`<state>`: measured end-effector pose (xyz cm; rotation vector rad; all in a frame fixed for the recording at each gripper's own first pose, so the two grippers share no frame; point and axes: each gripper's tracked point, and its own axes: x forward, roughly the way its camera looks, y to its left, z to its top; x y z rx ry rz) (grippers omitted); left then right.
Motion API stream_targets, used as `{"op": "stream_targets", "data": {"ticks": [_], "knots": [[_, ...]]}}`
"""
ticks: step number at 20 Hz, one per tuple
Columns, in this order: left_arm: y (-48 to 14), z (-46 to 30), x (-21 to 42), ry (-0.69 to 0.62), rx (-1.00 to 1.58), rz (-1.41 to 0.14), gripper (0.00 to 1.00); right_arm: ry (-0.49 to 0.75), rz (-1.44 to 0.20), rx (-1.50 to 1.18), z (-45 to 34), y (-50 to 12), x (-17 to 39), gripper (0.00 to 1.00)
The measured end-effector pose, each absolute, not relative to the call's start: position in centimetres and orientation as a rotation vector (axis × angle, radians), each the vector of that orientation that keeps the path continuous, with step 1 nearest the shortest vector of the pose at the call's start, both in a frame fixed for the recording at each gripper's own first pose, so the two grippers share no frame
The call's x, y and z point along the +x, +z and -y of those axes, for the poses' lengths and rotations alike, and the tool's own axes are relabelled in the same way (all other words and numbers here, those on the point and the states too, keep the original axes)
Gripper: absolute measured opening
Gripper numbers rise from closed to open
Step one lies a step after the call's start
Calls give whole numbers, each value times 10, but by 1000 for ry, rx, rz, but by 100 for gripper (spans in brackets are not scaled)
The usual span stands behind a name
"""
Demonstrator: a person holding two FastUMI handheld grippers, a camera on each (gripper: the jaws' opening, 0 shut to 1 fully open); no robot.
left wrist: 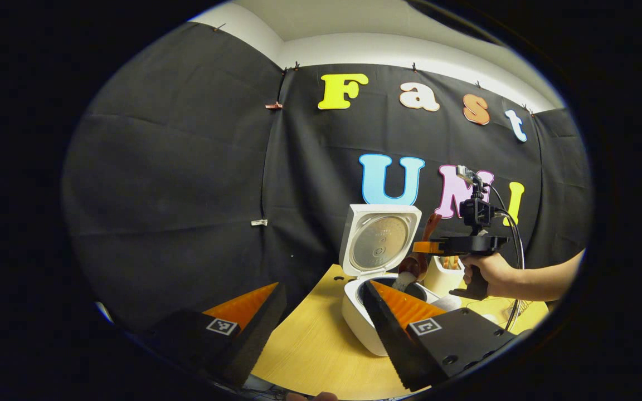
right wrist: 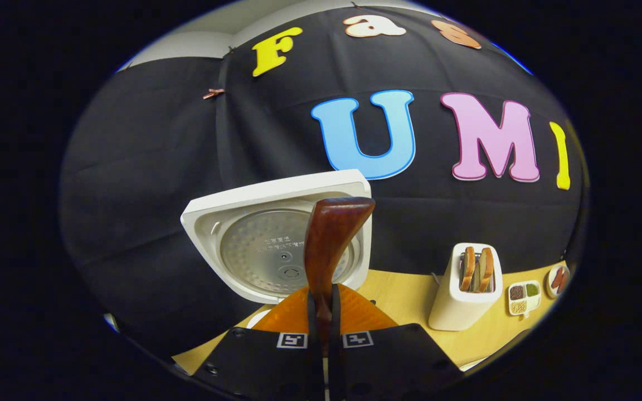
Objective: Close the left gripper, press the button to open the rice cooker; take a wooden spoon from the chopstick holder with the right hand, scoop a spoonful of rice and pour it into the rice cooker, then put the wooden spoon back into the chopstick holder.
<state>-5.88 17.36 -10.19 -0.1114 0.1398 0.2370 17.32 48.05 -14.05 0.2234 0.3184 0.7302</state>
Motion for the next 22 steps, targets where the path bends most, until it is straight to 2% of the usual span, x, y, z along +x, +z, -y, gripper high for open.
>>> {"op": "stream_targets", "data": {"ticks": [1, 2, 11, 16, 19, 22], "knots": [[-103, -173, -59, 236, -117, -140, 99, 742, -295, 185, -482, -138, 171, 8], [-103, -173, -59, 236, -121, -140, 96, 754, -272, 146, -483, -135, 169, 8], [-103, -170, -58, 234, -122, -138, 96, 890, -78, -163, -503, -110, 134, 8], [-101, -169, -63, 233, -119, -137, 96, 925, 25, -294, -507, -102, 116, 8], [-100, -168, -68, 239, -112, -133, 96, 944, -63, -154, -504, -103, 117, 8], [-98, -164, -72, 239, -98, -131, 96, 877, -224, 89, -485, -107, 139, 8]]}}
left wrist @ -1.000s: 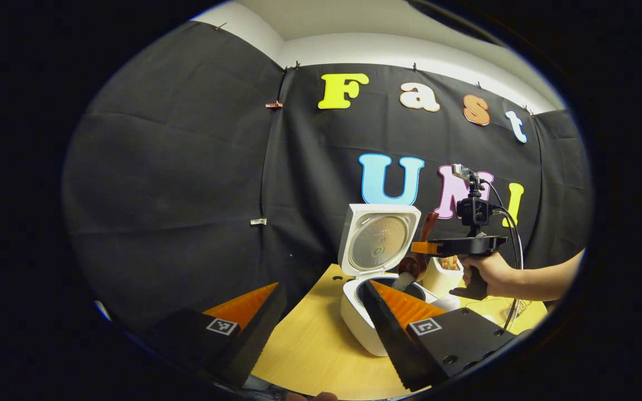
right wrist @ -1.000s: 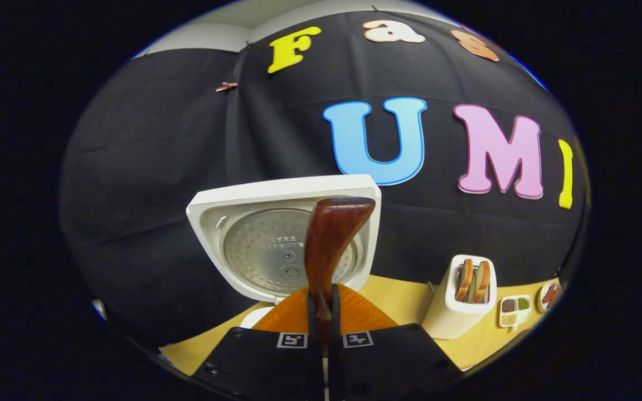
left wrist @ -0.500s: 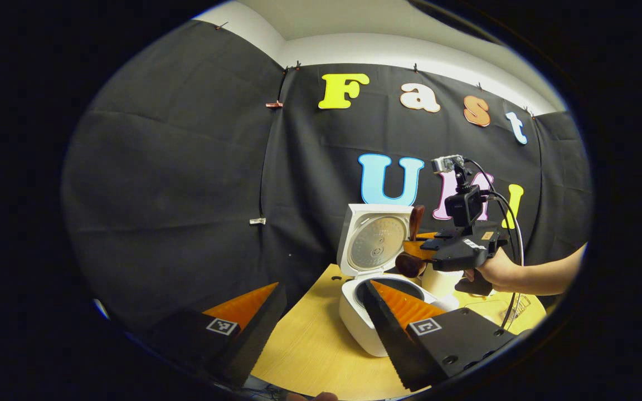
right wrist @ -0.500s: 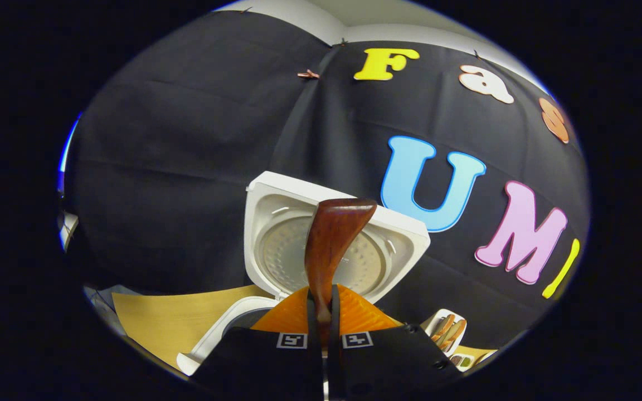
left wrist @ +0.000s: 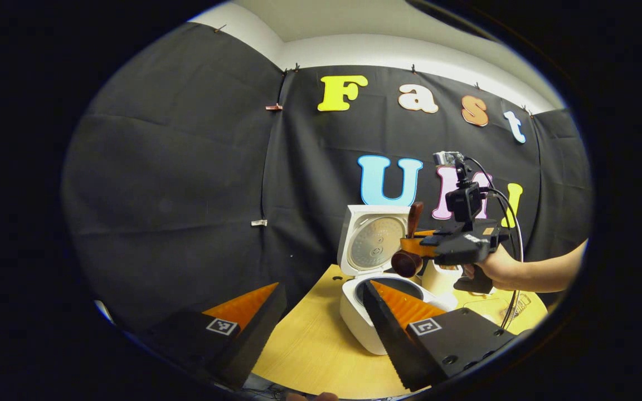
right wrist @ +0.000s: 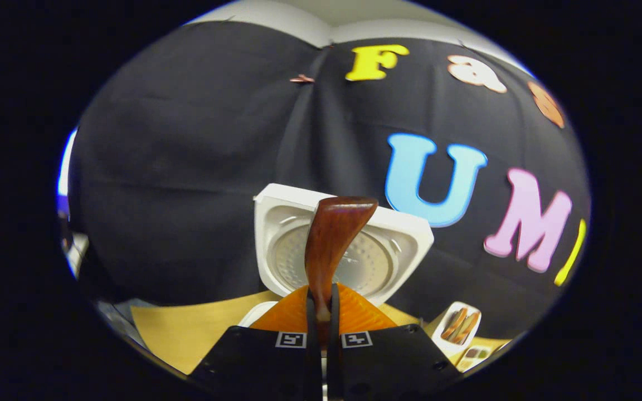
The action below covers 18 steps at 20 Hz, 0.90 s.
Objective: Close the left gripper, press the button to open the rice cooker; take a wooden spoon from the chopstick holder with the right hand, scoop a spoonful of rice and pour it into the rice cooker, then put the wooden spoon back into the chopstick holder.
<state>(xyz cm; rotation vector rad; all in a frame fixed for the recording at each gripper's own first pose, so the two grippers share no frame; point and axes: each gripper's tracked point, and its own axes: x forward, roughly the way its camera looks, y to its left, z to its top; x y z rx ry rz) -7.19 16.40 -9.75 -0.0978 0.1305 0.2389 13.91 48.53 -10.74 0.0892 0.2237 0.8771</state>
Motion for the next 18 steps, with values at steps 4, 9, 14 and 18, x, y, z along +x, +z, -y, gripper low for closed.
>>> {"op": "stream_targets", "data": {"ticks": [4, 9, 14, 18], "knots": [[-92, -155, -76, 229, -88, -124, 96, 818, -354, 414, -452, -103, 163, 8], [-84, -135, -73, 198, -76, -111, 96, 755, -313, 546, -380, -81, 170, 8], [-74, -111, -66, 154, -62, -97, 96, 679, -254, 615, -294, -59, 169, 8], [-67, -95, -56, 124, -52, -86, 96, 591, -203, 614, -216, -57, 172, 8]]}}
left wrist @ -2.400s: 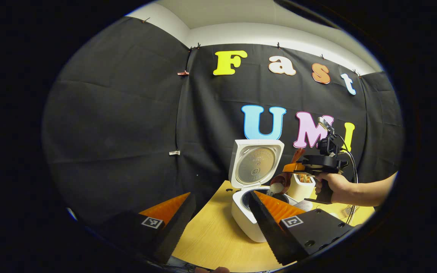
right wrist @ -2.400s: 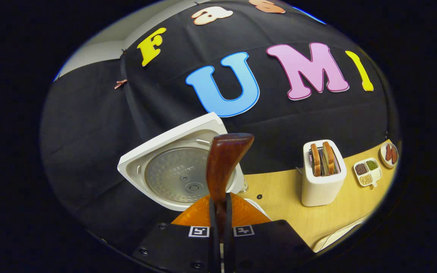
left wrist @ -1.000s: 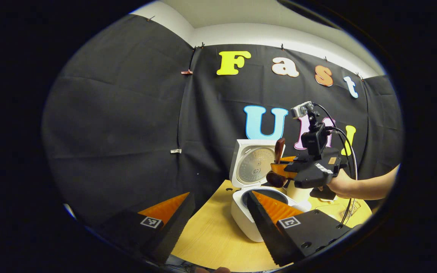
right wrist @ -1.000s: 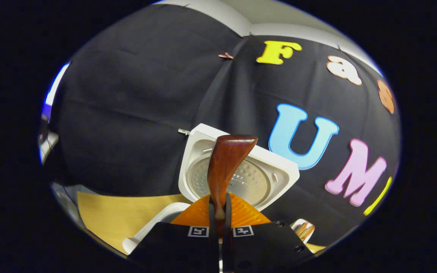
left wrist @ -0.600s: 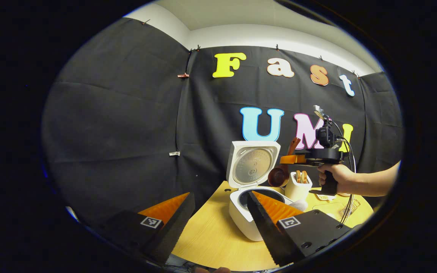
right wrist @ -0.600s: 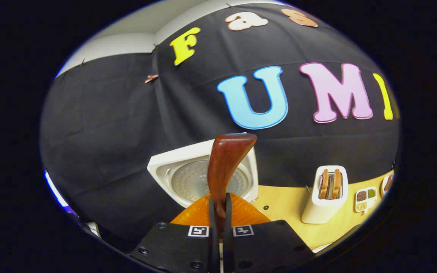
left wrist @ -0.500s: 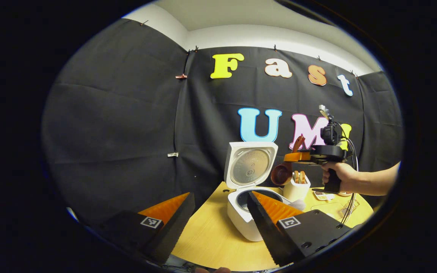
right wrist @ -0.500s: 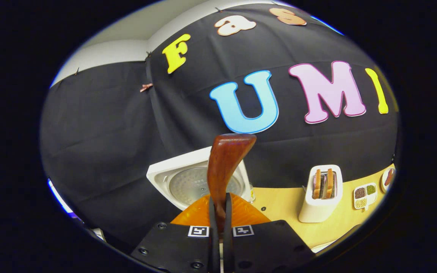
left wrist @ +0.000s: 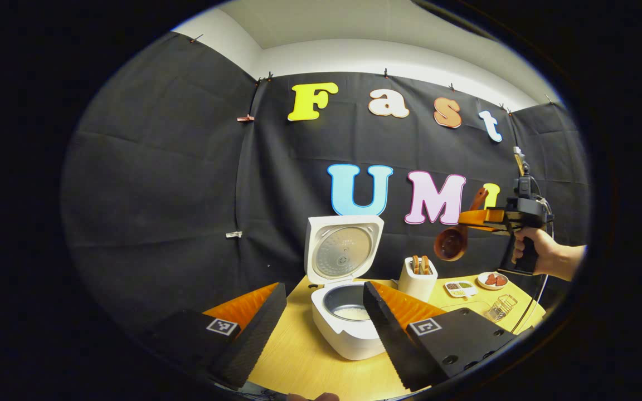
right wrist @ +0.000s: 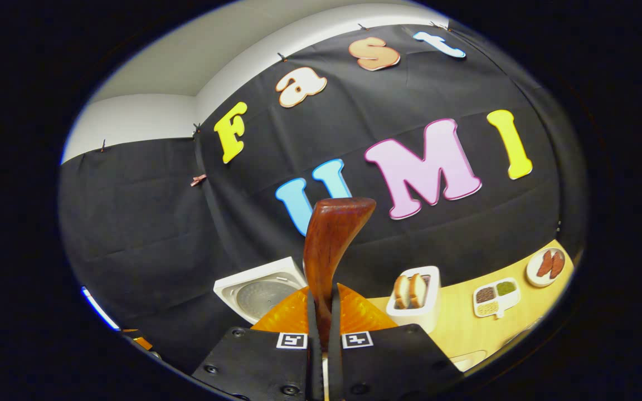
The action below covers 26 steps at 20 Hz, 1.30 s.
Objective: Close the left gripper, press the button to open the rice cooker; take a wooden spoon from the chopstick holder with the right hand, scoop a spoonful of rice and pour it into the rice cooker, then put the wooden spoon back into the chopstick holder.
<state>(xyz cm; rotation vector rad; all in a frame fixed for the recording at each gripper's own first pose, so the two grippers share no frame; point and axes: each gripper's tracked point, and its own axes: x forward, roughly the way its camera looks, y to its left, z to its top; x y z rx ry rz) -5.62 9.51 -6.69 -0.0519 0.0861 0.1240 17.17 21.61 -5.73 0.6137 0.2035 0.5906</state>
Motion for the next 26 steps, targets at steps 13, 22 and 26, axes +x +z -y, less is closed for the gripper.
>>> {"op": "stream_targets", "data": {"ticks": [13, 22, 26], "knots": [[-51, -35, -41, 65, -30, -81, 96, 294, -249, 481, 13, -147, 170, 8], [-46, 0, -35, 109, -5, -105, 96, 193, -443, 436, 80, -277, 177, 8], [-39, 16, -33, 132, 14, -109, 96, 200, -537, 436, 75, -334, 176, 8]]}}
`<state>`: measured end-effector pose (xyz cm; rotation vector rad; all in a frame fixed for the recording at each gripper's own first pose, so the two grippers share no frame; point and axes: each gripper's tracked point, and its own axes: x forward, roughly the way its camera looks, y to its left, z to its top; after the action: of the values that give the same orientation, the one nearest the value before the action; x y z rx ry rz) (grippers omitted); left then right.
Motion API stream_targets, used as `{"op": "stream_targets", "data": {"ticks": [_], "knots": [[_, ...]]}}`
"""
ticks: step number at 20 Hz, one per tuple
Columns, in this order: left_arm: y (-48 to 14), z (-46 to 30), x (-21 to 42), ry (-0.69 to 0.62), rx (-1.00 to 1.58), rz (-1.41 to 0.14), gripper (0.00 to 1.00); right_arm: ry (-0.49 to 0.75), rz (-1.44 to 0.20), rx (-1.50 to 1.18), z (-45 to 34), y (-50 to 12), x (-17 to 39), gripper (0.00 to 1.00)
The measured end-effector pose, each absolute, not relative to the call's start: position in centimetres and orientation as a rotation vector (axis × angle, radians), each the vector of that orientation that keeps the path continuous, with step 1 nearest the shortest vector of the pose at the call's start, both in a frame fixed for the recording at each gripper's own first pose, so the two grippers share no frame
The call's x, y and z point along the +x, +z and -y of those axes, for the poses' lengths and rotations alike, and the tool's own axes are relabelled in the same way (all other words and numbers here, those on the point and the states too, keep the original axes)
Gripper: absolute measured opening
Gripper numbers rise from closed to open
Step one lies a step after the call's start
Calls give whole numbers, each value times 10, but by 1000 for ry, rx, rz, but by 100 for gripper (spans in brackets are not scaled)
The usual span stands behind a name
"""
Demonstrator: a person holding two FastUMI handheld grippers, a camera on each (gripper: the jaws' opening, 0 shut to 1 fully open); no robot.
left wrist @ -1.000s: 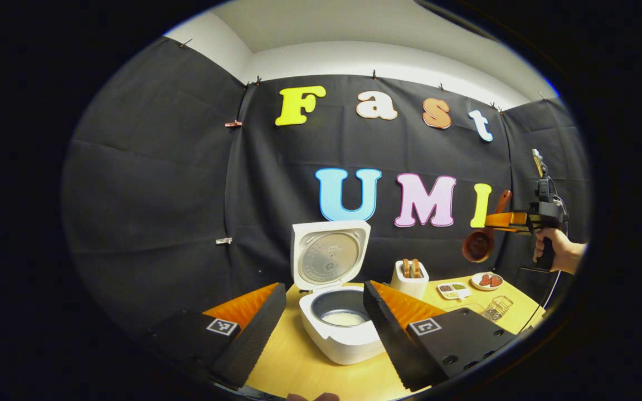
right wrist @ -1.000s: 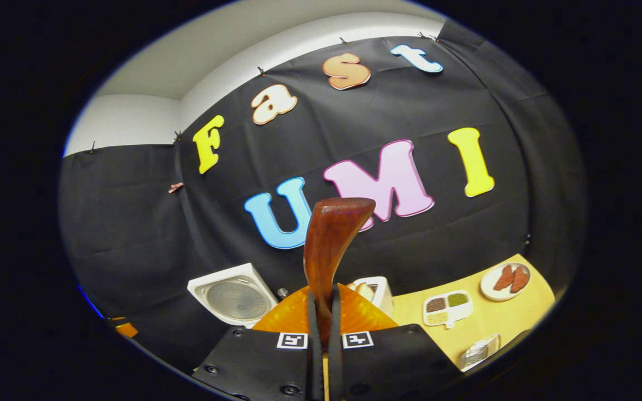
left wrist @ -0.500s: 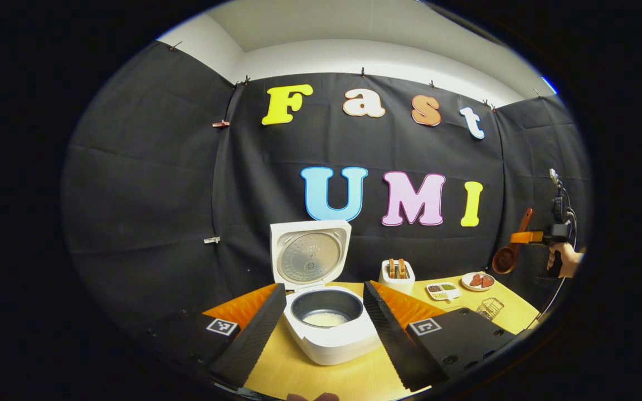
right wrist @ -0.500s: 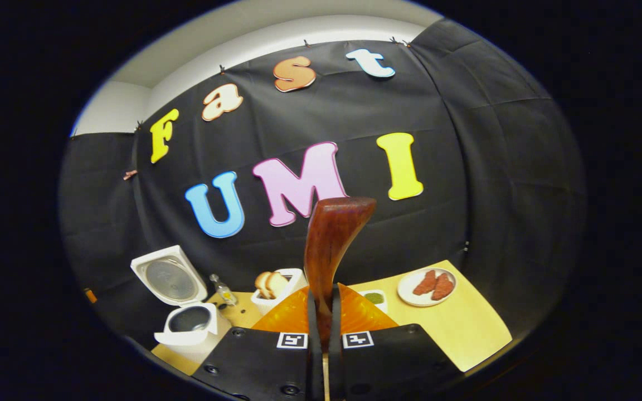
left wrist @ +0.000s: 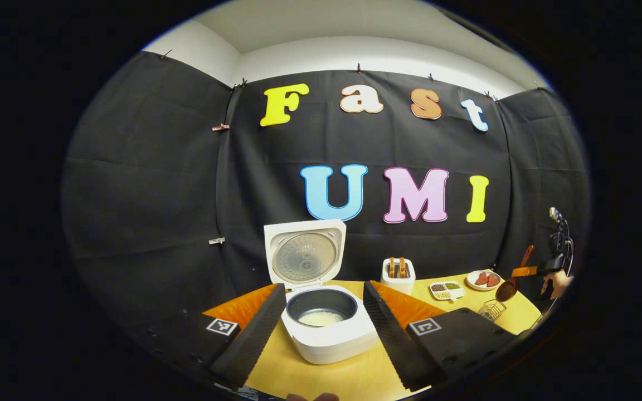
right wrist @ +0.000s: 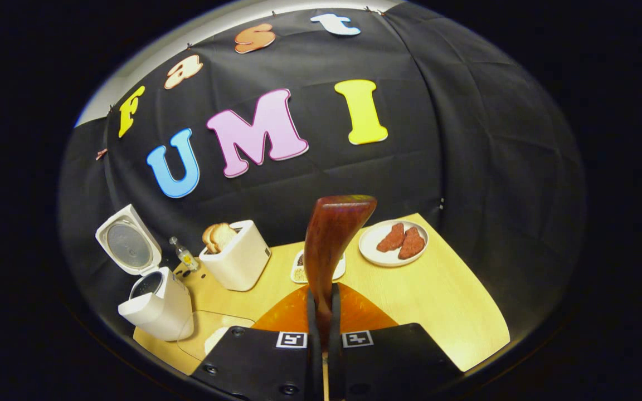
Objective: Close the left gripper, press the button to open the rice cooker; take a wooden spoon from the chopstick holder with the right hand, scoop a spoonful of rice and pour it into the rice cooker, then put the wooden spoon back into the chopstick holder.
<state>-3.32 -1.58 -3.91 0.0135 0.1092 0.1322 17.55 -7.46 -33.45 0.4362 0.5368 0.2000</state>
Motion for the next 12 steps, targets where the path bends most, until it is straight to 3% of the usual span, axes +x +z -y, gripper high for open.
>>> {"op": "stream_targets", "data": {"ticks": [12], "knots": [[-34, 40, -32, 183, 25, -134, 96, 202, -679, 513, 56, -412, 175, 12]]}}
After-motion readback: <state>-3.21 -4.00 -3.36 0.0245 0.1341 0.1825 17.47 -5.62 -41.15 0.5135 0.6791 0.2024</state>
